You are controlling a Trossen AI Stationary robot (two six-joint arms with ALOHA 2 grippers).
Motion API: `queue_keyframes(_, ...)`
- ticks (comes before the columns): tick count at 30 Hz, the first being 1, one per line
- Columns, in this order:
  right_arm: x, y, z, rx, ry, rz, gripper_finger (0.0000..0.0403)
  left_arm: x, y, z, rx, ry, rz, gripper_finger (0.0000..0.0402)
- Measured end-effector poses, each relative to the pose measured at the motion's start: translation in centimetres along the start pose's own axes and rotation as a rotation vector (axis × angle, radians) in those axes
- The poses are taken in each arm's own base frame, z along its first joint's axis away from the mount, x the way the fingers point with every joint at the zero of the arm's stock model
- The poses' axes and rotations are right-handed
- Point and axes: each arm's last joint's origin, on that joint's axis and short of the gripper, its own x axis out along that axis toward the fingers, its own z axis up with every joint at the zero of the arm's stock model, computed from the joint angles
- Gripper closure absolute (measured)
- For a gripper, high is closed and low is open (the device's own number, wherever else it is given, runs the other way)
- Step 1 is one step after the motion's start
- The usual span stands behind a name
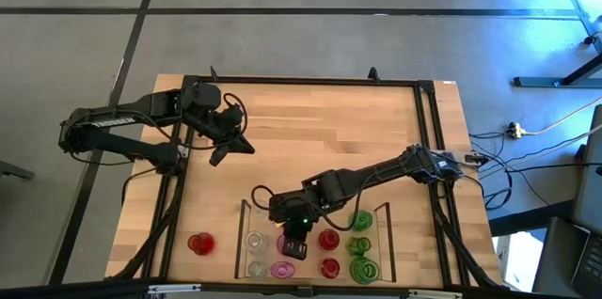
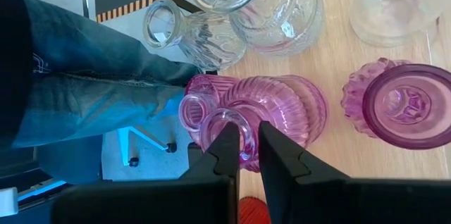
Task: Sort vases onto shelf
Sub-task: Put the purple vase aligned with the other purple vases on the shelf
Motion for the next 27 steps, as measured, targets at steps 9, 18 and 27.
queue_keyframes(9, 0.00, 0.00, 0.01, -0.003, -0.001, 0.000, 0.0374, 0.00, 0.00, 0.00, 0.000, 0.000, 0.000, 0.0397)
queue_keyframes(18, -0.01, 0.01, 0.04, -0.004, -0.002, 0.003, 0.0374, 0.00, 0.00, 0.00, 0.000, 0.000, 0.000, 0.0397)
queue_keyframes(27, -0.04, 0.07, 0.10, -0.006, -0.008, 0.008, 0.0374, 0.00, 0.00, 0.00, 0.000, 0.000, 0.000, 0.0397)
